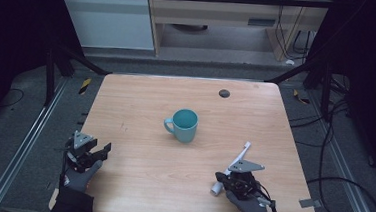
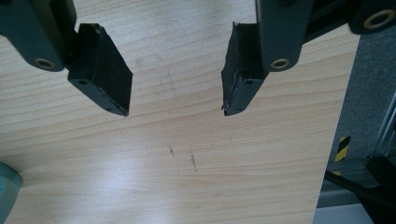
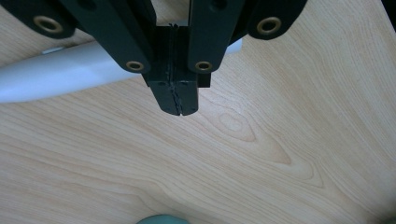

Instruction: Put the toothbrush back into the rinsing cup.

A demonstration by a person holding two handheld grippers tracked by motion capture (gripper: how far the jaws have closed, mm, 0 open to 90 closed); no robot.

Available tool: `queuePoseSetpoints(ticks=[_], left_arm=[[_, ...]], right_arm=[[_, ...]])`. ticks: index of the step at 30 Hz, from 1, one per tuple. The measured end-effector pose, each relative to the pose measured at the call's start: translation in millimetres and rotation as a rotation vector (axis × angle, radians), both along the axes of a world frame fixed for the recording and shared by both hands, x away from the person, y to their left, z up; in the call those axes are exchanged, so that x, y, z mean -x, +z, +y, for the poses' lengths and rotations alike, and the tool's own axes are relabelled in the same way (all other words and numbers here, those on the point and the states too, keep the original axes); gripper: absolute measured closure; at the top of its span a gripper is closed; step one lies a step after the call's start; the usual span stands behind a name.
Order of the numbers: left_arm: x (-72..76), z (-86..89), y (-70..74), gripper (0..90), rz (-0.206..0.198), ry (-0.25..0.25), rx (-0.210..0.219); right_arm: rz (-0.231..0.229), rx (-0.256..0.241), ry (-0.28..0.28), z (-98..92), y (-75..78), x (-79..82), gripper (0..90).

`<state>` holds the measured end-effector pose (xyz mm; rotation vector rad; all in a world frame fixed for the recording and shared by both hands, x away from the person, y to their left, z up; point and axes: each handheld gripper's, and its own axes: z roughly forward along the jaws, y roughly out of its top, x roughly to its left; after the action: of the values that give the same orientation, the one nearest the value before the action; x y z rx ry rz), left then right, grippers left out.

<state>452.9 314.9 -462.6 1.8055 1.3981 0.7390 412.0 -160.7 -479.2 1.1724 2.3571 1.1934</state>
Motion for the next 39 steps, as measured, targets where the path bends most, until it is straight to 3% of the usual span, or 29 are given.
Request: queuePoseSetpoints(ticks=[39], left_arm=[[-1.1, 0.1, -1.8, 38.3, 0.015, -0.018, 0.011]], right_arm=[[0.034, 0.038, -0.056, -21.8, -6.0, 1.5, 88.9]])
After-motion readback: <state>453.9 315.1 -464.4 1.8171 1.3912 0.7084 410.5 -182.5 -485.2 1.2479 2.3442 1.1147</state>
